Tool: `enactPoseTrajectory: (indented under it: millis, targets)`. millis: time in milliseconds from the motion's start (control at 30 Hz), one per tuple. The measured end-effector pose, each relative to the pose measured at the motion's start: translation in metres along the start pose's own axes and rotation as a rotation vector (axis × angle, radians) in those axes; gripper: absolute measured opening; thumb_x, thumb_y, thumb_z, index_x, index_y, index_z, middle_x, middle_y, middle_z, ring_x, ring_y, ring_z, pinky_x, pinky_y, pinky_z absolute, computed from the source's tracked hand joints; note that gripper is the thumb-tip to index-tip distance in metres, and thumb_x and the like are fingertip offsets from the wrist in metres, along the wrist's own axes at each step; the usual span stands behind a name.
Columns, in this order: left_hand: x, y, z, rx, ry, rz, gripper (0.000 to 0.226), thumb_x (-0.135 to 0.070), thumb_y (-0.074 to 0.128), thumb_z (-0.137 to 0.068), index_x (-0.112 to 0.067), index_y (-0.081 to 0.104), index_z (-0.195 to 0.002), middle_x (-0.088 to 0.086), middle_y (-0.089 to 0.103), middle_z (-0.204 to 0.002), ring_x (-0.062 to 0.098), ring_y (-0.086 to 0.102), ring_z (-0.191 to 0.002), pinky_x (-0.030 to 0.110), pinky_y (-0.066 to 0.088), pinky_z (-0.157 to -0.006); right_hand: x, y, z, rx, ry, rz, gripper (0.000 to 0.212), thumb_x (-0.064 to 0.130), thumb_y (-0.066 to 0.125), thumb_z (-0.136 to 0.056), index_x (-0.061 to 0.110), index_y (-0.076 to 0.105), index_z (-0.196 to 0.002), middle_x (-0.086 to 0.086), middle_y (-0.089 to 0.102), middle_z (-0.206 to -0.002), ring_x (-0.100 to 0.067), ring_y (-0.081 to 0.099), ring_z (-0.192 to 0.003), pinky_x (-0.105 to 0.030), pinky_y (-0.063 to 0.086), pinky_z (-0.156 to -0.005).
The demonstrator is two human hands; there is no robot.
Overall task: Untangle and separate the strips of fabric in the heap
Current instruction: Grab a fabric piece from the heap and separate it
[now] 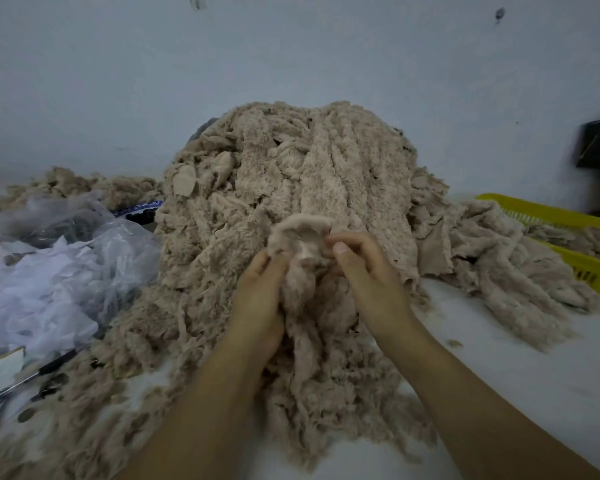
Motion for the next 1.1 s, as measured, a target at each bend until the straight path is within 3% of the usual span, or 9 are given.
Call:
enactPoseTrajectory:
  millis: [133,267,400,467,567,733,900,1000,1100]
  targets:
    - [-0.008,0.000,0.000,0.245,-0.228,0.611,0.032,-0.027,0.058,-0.087,-0.004,0.078,-0.097,0.010,0.075,-0.100,0.021,0.074,-0.094,0.036,0.061,-0.081,-0.012,0.014,0.006,0.295,0.174,0.057,0.045,0.079,0.059,-0.072,0.062,0.048,-0.112,0.044,0.057,-0.111,0.019,0.054,-0.106,-0.006,0.047,-0.079]
    - [-0.012,-0.003,-0.001,0.234,-0.203,0.725,0.029,-0.024,0.060,-0.084,-0.005,0.079,-0.094,0.000,0.074,-0.090,0.013,0.074,-0.085,0.036,0.062,-0.078,-0.019,0.024,0.013,0.475,0.211,0.298,0.015,0.057,0.062,-0.087,0.044,0.064,-0.094,0.025,0.069,-0.095,0.010,0.063,-0.087,-0.015,0.052,-0.070]
    - [-0.018,-0.012,-0.008,0.204,-0.137,0.796,0.030,-0.020,0.056,-0.087,-0.002,0.079,-0.090,0.000,0.073,-0.083,0.007,0.070,-0.073,0.034,0.057,-0.088,-0.019,0.006,0.003,0.246,0.327,0.094,0.020,0.039,0.055,-0.098,0.033,0.062,-0.116,0.018,0.069,-0.109,-0.002,0.065,-0.096,-0.026,0.053,-0.088]
    - [-0.017,-0.012,-0.010,0.181,-0.128,0.790,0.025,-0.019,0.058,-0.087,-0.005,0.075,-0.098,0.000,0.072,-0.081,0.004,0.065,-0.065,0.033,0.055,-0.094,-0.017,-0.005,-0.003,0.044,0.435,-0.269,0.016,0.027,0.052,-0.101,0.018,0.065,-0.103,-0.001,0.068,-0.094,-0.010,0.066,-0.077,-0.031,0.055,-0.074]
    - [-0.010,-0.008,-0.009,0.213,-0.131,0.645,0.022,-0.022,0.060,-0.089,-0.014,0.062,-0.109,-0.002,0.069,-0.078,0.004,0.059,-0.059,0.035,0.053,-0.098,-0.014,-0.013,-0.008,-0.104,0.512,-0.647,0.028,0.019,0.049,-0.102,0.012,0.064,-0.080,-0.006,0.061,-0.076,-0.014,0.056,-0.057,-0.023,0.043,-0.046]
    - [-0.001,0.008,0.001,0.264,-0.098,0.210,0.026,-0.026,0.061,-0.088,-0.011,0.079,-0.100,0.009,0.070,-0.080,0.011,0.065,-0.063,0.024,0.055,-0.061,-0.014,-0.011,-0.010,-0.116,0.499,-0.737,0.023,0.024,0.056,-0.098,0.011,0.074,-0.101,-0.008,0.074,-0.094,-0.016,0.069,-0.071,-0.027,0.055,-0.055]
    - [0.010,0.010,0.010,0.166,0.032,-0.510,0.026,-0.037,0.057,-0.099,-0.018,0.075,-0.098,0.007,0.076,-0.091,0.019,0.072,-0.084,0.035,0.057,-0.078,-0.011,0.001,0.001,0.130,0.340,-0.123,0.049,0.063,0.071,-0.075,0.033,0.061,-0.112,0.017,0.073,-0.089,-0.002,0.069,-0.084,-0.018,0.055,-0.068]
    - [0.011,0.012,0.014,0.167,0.115,-0.707,0.027,-0.027,0.053,-0.101,-0.015,0.065,-0.081,-0.004,0.064,-0.067,0.014,0.059,-0.062,0.018,0.045,-0.056,-0.016,0.002,-0.002,0.097,0.277,0.168,0.040,0.048,0.063,-0.091,0.018,0.059,-0.116,-0.004,0.069,-0.106,-0.015,0.066,-0.097,-0.034,0.056,-0.085]
    - [0.010,0.016,0.014,0.200,0.173,-0.723,0.020,-0.034,0.057,-0.099,-0.023,0.062,-0.083,-0.013,0.062,-0.077,0.006,0.057,-0.067,0.016,0.044,-0.060,-0.018,-0.007,-0.004,-0.006,0.318,0.137,0.022,0.038,0.055,-0.097,0.017,0.061,-0.099,-0.010,0.066,-0.089,-0.011,0.066,-0.076,-0.030,0.055,-0.072]
Point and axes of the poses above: each hand's wrist, its own z-axis away from the middle knuckle, its own y-axis out of the palm, x = y × z, the point moved 3 cm from there along -z, towards the middle knuckle
